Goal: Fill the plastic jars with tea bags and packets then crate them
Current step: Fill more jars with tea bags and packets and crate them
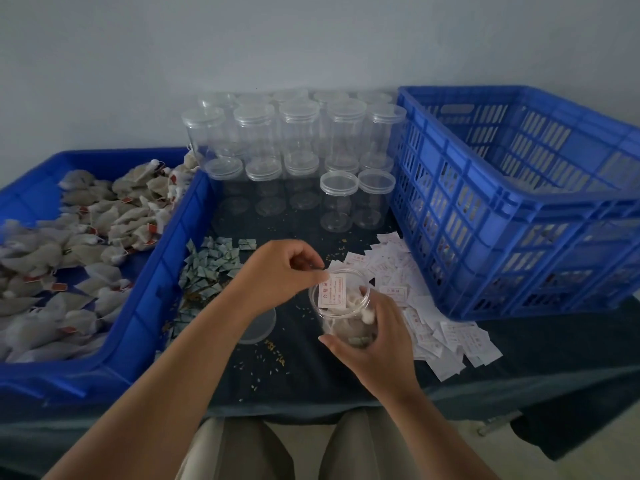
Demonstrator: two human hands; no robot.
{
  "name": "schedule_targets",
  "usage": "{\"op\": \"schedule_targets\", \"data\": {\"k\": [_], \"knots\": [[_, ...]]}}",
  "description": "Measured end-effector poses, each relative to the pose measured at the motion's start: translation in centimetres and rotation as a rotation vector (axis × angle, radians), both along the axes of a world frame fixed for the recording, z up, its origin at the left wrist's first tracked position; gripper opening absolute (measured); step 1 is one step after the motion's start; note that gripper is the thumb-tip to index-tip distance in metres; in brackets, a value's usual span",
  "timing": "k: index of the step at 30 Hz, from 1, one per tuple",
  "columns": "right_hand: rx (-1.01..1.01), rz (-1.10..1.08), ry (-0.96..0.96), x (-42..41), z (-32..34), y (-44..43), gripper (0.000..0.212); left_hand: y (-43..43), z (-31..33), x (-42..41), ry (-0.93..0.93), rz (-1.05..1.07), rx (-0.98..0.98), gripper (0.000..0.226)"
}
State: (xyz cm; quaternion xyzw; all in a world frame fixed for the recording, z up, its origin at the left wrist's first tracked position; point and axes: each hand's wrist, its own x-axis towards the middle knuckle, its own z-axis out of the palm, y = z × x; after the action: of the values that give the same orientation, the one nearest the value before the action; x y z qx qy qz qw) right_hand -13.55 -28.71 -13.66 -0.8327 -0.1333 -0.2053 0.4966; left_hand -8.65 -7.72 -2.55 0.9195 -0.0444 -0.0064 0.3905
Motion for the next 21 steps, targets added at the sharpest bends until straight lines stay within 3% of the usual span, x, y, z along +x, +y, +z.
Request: {"op": "schedule_targets", "data": {"k": [6,10,12,15,18,19,21], "knots": [[-0.064,0.053,-0.020,-0.1,0.0,0.1,0.080,-1.7,-0.6,0.3,0.139,-0.020,0.204,0.046],[-0.017,0.037,0.011,-0.1,0.0,-0.1,0.077,-0.9,0.2,0.1,0.171,0.018,-0.112,0.039],[-0.011,0.032,0.013,-0.1,-0.1,-0.1,0.078,0.2,0.2,0.1,0.109,0.073,-0.141,0.035],[-0.012,0.031,0.014,-0.1,-0.1,-0.1,0.083,2.9,-1.0,0.1,0.072,0.150,0.148,0.010],[-0.014,0.024,0.029,-0.1,-0.1,0.0,0.085,5.3,-3.4,-0.5,0.310,0.188,0.670,0.049],[-0.014,0.022,0.035,-0.1,-0.1,0.0,0.085,5.7,-4.1,-0.8,0.345,0.204,0.744,0.058],[-0.015,0.025,0.045,-0.1,0.0,0.0,0.084,6.0,-5.0,-1.4,0.311,0.231,0.706,0.064]]}}
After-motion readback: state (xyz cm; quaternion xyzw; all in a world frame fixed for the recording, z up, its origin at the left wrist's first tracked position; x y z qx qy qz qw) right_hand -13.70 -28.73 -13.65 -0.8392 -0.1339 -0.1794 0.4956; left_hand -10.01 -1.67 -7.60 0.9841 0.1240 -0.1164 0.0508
